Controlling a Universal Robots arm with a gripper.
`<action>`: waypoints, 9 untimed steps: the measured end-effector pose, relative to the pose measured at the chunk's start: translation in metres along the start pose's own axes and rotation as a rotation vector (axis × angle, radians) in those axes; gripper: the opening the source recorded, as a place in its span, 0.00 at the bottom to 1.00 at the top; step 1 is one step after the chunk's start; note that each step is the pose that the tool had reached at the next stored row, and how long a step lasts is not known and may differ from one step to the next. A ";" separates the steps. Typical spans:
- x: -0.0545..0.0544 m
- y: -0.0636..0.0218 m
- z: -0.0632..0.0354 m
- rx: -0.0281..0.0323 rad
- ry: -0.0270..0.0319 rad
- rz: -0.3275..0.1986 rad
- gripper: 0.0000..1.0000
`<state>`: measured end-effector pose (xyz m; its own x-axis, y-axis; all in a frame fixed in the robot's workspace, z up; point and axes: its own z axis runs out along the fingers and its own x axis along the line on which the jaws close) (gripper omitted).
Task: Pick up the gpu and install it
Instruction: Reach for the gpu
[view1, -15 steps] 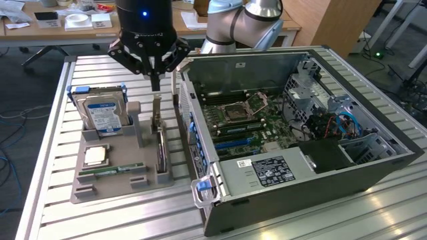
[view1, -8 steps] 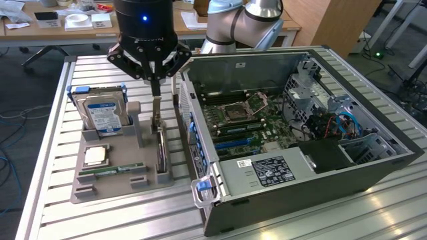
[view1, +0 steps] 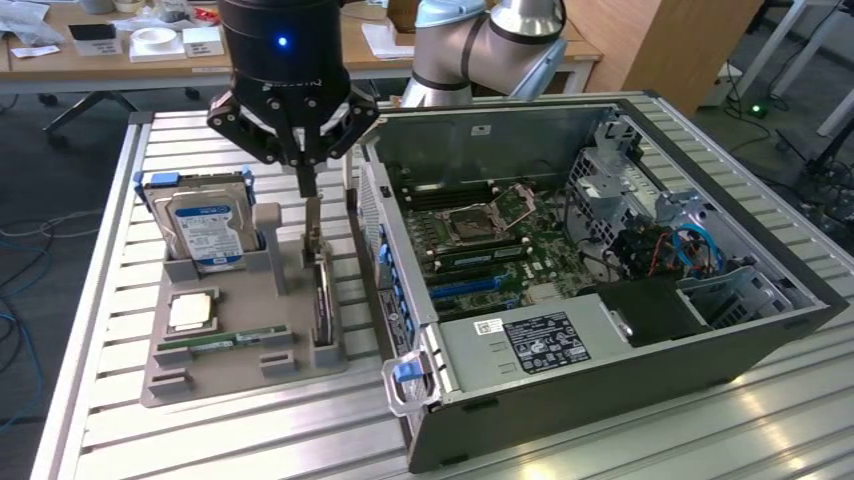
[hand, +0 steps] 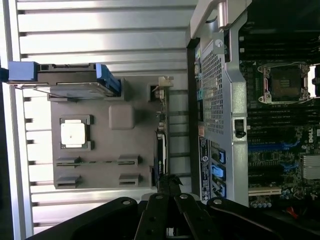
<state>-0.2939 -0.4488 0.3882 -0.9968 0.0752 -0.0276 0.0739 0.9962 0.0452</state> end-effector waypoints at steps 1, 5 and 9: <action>0.000 -0.0008 -0.0001 0.0000 0.0001 0.000 0.11; 0.000 -0.0068 -0.0003 0.0000 0.0001 0.000 0.11; 0.000 -0.0077 -0.0003 0.0001 0.0000 0.000 0.11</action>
<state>-0.2946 -0.4564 0.3882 -0.9968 0.0754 -0.0276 0.0741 0.9962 0.0452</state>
